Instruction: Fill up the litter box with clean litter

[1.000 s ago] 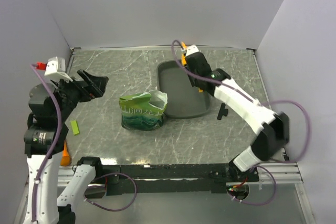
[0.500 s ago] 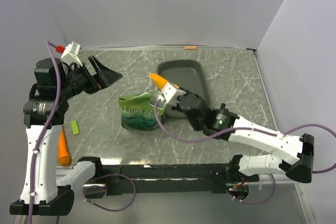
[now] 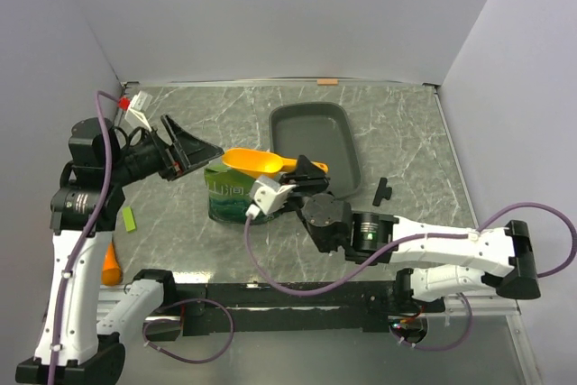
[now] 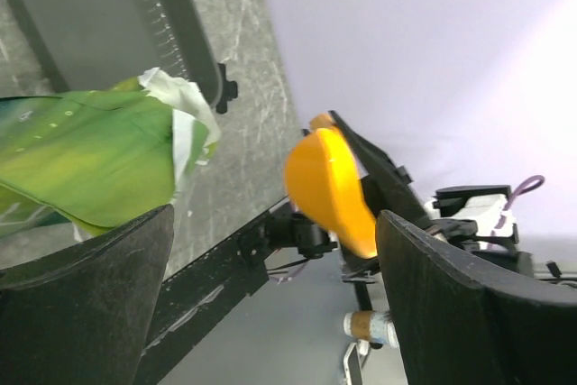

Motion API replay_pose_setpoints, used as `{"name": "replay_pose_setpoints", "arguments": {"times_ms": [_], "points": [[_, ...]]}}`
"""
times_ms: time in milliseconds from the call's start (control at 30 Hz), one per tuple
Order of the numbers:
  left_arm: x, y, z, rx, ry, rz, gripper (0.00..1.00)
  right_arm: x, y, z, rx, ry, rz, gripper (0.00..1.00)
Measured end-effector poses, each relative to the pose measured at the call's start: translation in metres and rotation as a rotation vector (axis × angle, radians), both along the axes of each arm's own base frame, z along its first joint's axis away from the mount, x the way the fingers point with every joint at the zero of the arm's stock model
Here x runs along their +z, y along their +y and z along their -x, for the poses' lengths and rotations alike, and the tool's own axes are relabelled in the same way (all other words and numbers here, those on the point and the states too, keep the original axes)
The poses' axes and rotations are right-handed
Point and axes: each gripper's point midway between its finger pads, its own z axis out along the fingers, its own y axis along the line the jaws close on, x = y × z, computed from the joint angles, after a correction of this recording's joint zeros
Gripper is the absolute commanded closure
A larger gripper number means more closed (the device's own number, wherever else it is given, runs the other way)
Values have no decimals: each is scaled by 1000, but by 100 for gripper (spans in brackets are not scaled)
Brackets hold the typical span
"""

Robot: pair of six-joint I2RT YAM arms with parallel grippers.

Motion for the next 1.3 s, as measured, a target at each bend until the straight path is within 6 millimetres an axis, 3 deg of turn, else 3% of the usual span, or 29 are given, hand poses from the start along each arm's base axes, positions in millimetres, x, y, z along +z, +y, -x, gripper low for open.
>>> {"name": "replay_pose_setpoints", "arguments": {"times_ms": [333, 600, 900, 933, 967, 1000, 1100, 1133, 1167, 1233, 1267, 1300], "points": [[12, -6, 4, -12, 7, 55, 13, 26, 20, -3, -13, -179, 74, 100], [7, -10, 7, -36, 29, 63, 44, 28, 42, -7, -36, -314, 175, 100], [5, -13, 8, -50, 28, 62, 75, 42, 40, -7, -68, -378, 167, 100], [5, -13, 8, -51, 28, 62, 80, 44, 40, -7, -71, -383, 170, 100], [5, -13, 7, -50, 29, 62, 93, 45, 39, -7, -72, -388, 178, 100], [4, -13, 7, -48, 30, 62, 99, 45, 39, -7, -73, -392, 186, 100], [-3, -11, 4, -30, 53, 46, 99, 47, 39, -6, -75, -416, 239, 99], [-4, -11, 3, -29, 56, 44, 99, 47, 40, -7, -77, -418, 246, 90], [-5, -11, 2, -28, 56, 38, 99, 46, 40, -7, -81, -420, 250, 64], [-5, -11, 2, -31, 47, 31, 99, 47, 39, -7, -85, -421, 247, 46], [-5, -10, 2, -32, 41, 27, 99, 47, 39, -7, -86, -417, 230, 32], [-5, -11, 3, -37, 33, 26, 99, 47, 38, -7, -88, -407, 199, 29]]}}
